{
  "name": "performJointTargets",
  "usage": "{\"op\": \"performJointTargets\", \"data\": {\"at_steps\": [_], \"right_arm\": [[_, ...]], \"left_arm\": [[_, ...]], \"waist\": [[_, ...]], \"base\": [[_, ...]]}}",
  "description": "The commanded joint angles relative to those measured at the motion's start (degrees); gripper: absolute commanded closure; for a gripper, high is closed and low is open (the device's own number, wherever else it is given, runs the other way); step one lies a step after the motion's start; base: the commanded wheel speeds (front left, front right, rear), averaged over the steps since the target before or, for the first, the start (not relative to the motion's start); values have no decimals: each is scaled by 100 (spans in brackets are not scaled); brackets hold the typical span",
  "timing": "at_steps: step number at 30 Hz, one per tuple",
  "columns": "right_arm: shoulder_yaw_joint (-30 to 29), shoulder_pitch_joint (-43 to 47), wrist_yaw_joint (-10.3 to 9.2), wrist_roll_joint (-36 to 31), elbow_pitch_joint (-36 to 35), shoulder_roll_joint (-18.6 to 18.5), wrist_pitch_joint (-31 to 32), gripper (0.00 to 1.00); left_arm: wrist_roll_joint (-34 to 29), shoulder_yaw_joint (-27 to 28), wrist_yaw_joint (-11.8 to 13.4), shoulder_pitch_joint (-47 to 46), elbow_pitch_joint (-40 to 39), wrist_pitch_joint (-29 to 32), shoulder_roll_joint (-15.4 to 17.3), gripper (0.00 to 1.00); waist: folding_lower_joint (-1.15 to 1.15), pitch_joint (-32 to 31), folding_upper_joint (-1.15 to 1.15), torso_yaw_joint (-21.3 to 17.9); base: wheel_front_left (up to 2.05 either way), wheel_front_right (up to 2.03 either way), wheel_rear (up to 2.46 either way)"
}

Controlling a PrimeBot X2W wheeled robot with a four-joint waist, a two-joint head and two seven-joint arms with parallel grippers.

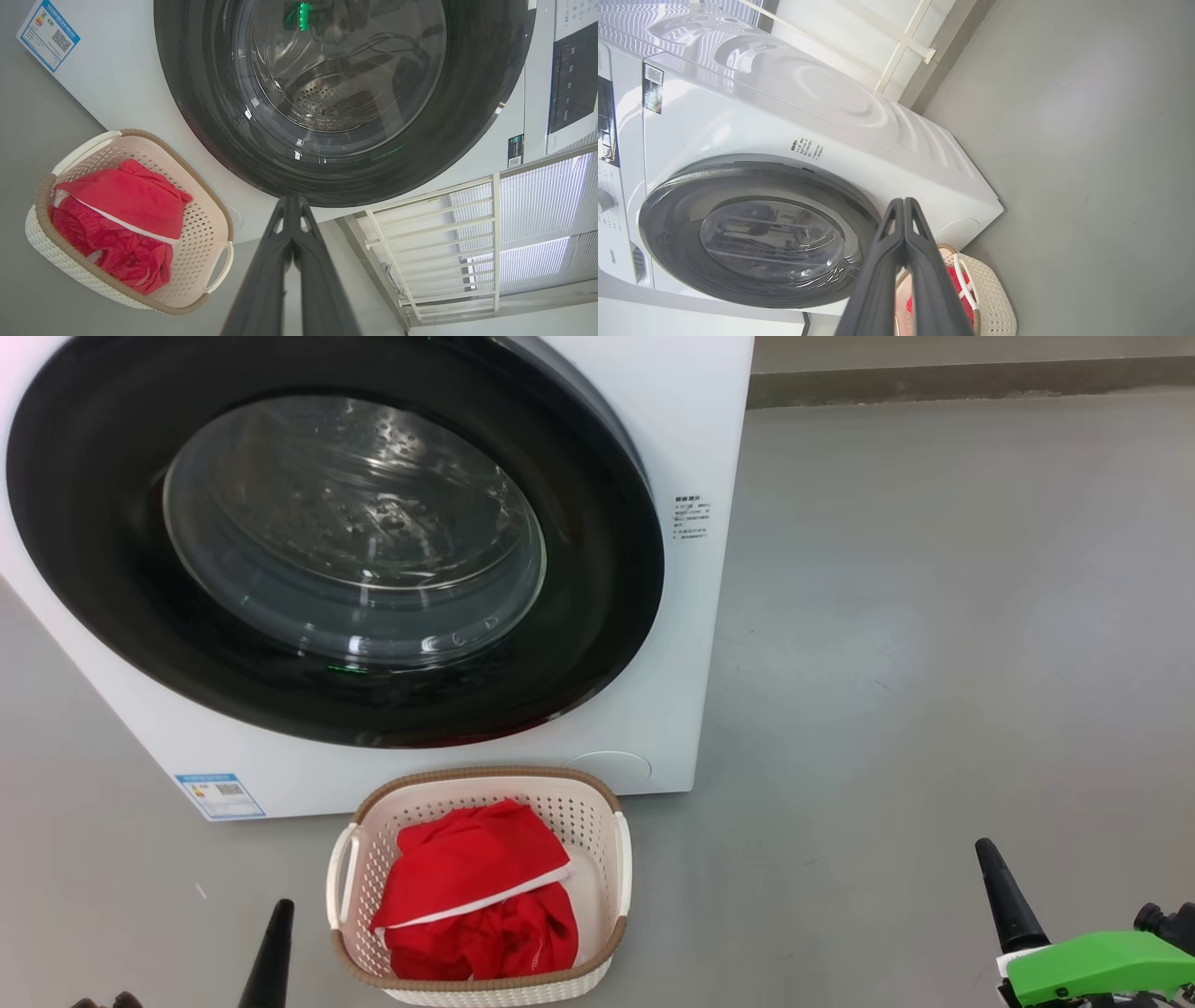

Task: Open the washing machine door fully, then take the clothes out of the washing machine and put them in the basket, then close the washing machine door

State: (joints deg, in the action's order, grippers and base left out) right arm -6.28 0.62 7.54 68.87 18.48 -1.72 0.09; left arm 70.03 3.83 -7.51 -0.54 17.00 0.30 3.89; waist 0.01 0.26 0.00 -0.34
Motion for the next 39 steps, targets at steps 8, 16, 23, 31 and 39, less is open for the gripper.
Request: {"op": "performJointTargets", "data": {"at_steps": [8, 16, 23, 31, 39], "right_arm": [[58, -401, 0, 567, -231, -99, 154, 100], [35, -478, -2, 1053, -290, -103, 288, 100], [14, -546, -3, 1479, -342, -108, 406, 100], [-9, -623, -4, 1964, -402, -112, 541, 100], [-26, -681, -5, 2328, -446, -116, 641, 100]], "left_arm": [[535, 187, 1, -306, -195, 145, 1, 100], [997, 210, 2, -378, -223, 276, -27, 100], [1403, 231, 2, -440, -248, 391, -52, 100], [1865, 254, 2, -511, -276, 522, -80, 100], [2212, 271, 2, -565, -297, 620, -102, 100]], "waist": [[0, -2, 0, 7], [0, -3, 0, 14], [0, -5, 0, 21], [0, -7, 0, 28], [0, -8, 0, 34]], "base": [[0, 0, 0], [0, 0, 0], [0, 0, 0], [0, 0, 0], [0, 0, 0]]}}
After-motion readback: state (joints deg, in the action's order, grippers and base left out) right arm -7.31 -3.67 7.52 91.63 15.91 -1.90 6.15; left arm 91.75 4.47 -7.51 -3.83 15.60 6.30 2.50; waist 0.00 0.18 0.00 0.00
